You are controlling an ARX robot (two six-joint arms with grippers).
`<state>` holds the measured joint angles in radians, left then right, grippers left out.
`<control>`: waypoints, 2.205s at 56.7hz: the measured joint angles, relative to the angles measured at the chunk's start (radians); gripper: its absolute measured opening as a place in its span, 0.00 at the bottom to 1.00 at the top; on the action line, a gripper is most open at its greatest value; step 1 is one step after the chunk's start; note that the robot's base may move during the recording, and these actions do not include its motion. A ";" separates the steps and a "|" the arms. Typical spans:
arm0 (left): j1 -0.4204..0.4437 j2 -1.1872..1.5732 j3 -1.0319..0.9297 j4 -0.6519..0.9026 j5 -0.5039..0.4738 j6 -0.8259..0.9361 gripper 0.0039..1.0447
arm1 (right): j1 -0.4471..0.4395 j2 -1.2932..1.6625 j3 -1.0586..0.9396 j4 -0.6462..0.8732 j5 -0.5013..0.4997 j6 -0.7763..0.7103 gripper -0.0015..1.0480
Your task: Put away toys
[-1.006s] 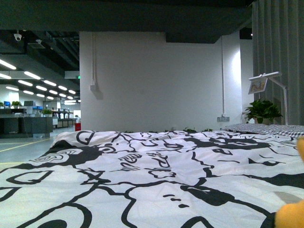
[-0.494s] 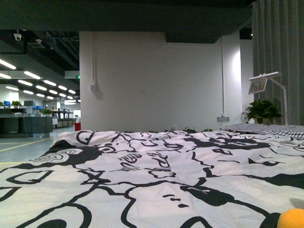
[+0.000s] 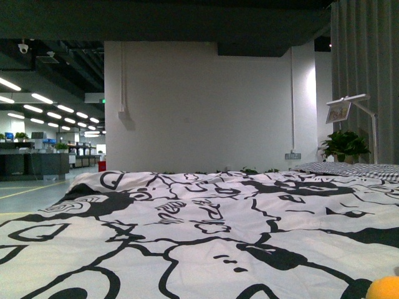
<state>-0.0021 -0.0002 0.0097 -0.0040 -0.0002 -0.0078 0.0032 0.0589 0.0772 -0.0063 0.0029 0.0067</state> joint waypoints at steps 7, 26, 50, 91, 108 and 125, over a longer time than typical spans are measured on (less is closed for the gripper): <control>0.000 0.000 0.000 0.000 0.000 0.000 0.94 | -0.001 -0.009 -0.010 0.001 0.000 0.000 0.06; 0.000 0.000 0.000 0.000 0.000 0.000 0.94 | -0.001 -0.055 -0.063 0.008 0.000 0.000 0.06; 0.000 0.000 0.000 0.000 0.000 0.000 0.94 | -0.001 -0.056 -0.063 0.008 0.000 0.000 0.06; 0.000 0.002 0.000 0.000 -0.003 0.000 0.94 | -0.003 -0.054 -0.063 0.002 -0.010 -0.004 0.06; 0.000 0.002 0.000 0.000 0.000 0.000 0.94 | -0.003 -0.054 -0.063 0.002 0.000 -0.004 0.06; 0.000 0.002 0.000 0.000 0.000 0.000 0.94 | -0.003 -0.054 -0.063 0.002 -0.003 -0.004 0.06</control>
<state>-0.0017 0.0017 0.0101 -0.0040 -0.0002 -0.0078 0.0006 0.0051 0.0143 -0.0048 -0.0002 0.0029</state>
